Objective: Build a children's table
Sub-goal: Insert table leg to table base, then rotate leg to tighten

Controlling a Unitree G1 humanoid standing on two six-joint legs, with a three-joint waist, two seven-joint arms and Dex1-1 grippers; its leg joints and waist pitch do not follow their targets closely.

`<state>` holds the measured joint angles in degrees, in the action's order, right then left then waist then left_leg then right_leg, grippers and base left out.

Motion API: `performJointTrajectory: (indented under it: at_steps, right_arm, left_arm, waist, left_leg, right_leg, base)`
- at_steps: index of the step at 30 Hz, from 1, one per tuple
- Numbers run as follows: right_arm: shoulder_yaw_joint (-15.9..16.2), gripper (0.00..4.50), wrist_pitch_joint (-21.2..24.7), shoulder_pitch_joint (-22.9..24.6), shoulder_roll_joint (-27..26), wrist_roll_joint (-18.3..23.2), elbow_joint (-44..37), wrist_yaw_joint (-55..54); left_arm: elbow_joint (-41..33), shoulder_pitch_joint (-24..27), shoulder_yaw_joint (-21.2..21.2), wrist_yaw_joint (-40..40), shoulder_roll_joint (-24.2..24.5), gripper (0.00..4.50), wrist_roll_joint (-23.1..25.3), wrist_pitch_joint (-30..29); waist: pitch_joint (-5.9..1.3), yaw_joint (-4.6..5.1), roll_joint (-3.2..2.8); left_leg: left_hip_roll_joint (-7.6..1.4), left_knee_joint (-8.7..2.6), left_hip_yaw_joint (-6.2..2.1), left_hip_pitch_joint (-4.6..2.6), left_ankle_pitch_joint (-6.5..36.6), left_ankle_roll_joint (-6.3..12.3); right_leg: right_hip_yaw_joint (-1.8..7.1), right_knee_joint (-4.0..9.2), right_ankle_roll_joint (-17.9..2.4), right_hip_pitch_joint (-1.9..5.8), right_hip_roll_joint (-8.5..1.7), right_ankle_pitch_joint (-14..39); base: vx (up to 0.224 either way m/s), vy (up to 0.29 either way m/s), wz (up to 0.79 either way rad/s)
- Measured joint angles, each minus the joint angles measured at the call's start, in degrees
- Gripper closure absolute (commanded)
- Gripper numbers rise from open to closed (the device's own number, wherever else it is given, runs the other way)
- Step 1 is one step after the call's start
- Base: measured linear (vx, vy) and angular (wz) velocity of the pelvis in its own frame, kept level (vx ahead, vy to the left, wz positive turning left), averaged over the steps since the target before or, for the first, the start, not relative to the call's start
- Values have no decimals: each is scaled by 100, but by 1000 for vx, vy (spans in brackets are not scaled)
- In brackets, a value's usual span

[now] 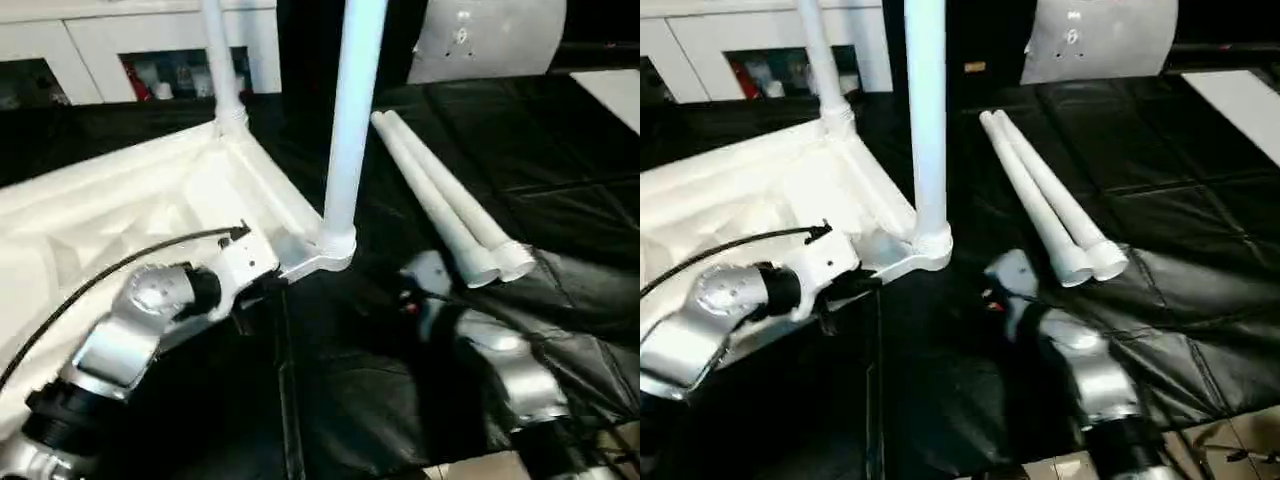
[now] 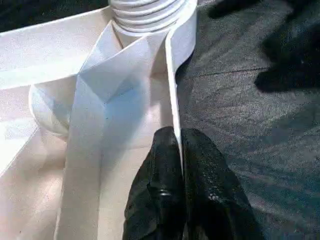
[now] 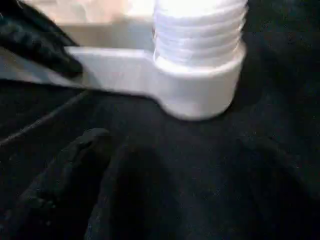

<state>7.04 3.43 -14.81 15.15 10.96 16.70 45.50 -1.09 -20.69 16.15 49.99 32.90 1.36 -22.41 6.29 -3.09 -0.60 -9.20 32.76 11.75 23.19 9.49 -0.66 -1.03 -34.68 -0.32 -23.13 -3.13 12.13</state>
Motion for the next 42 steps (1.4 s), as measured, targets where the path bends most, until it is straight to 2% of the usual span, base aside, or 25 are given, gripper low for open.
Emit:
performJointTrajectory:
  at_steps: [4, 11, 15, 21, 22, 25, 27, 28, 32, 33, 42]
  right_arm:
    - [-45, 1, -62, -26, 366, 186, -258, 456]
    - [70, 1, -128, -322, 835, 188, -276, 1240]
    - [389, 1, -82, -414, 918, 179, -306, 1650]
    - [729, 1, 55, -699, 1031, 115, -236, 2296]
    - [753, 19, 79, -744, 1029, 113, -208, 2356]
    - [828, 19, 93, -917, 996, 112, 4, 2452]
    - [878, 54, 95, -975, 949, 114, 76, 2528]
    - [894, 54, 96, -1000, 933, 117, 129, 2581]
    - [916, 74, 170, -1041, 907, 182, 198, 2746]
    - [916, 97, 216, -1054, 907, 198, 199, 2777]
    - [921, 164, 311, -1050, 902, 243, 210, 2918]
  left_arm:
    - [223, -23, 49, 534, 262, 450, -134, 448]
    - [547, -153, 308, 1512, 525, 450, -284, 1165]
    - [606, -192, 410, 1854, 580, 450, -298, 1442]
    - [643, -271, 556, 2138, 611, 450, -297, 1680]
    - [660, -301, 588, 2173, 611, 450, -292, 1710]
    - [739, -373, 637, 2282, 606, 450, -285, 1816]
    - [768, -387, 660, 2329, 606, 450, -272, 1868]
    - [774, -396, 671, 2343, 606, 450, -269, 1880]
    - [826, -432, 687, 2387, 606, 450, -272, 1918]
    - [840, -441, 689, 2409, 606, 450, -272, 1932]
    - [891, -451, 663, 2419, 602, 450, -282, 2004]
  waist:
    - [1, -58, -2]
    - [14, -174, -40]
    - [12, -222, -41]
    - [11, -227, -38]
    - [11, -231, -38]
    - [11, -234, -38]
    - [11, -227, -37]
    - [11, -226, -37]
    - [11, -228, -37]
    - [10, -227, -37]
    - [10, -232, -37]
  left_leg:
    - [-1, 3, 0, -17, 14, -32]
    - [-1, 41, 0, -25, 12, -33]
    - [-3, 44, 0, -25, 11, -34]
    - [-2, 59, 1, -18, 12, -29]
    - [-2, 60, 1, -17, 11, -29]
    - [-3, 73, 0, -17, 11, -28]
    - [-4, 75, 1, -17, 11, -28]
    - [-4, 75, 1, -17, 11, -28]
    - [-4, 76, 1, -16, 11, -28]
    - [-4, 76, 1, -16, 11, -28]
    - [-6, 78, 0, -16, 11, -28]
  right_leg:
    - [-2, -5, -2, 16, -3, 2]
    - [0, -37, -9, 27, -10, -5]
    - [-2, -40, -9, 30, -11, -5]
    - [-2, -40, -9, 29, -13, -5]
    - [-3, -42, -9, 29, -14, -5]
    - [-3, -53, -9, 29, -15, -5]
    - [-2, -56, -9, 29, -15, -5]
    - [-2, -57, -10, 29, -15, -5]
    - [-3, -58, -9, 29, -15, -5]
    - [-3, -58, -9, 28, -15, -5]
    - [-5, -62, -9, 28, -15, -5]
  base:
    - [0, 0, 0]
    - [0, 0, 0]
    - [0, 0, 0]
    - [0, 0, 0]
    - [0, 0, 0]
    - [0, 0, 0]
    - [0, 0, 0]
    - [0, 0, 0]
    - [0, 0, 0]
    - [0, 0, 0]
    - [0, 0, 0]
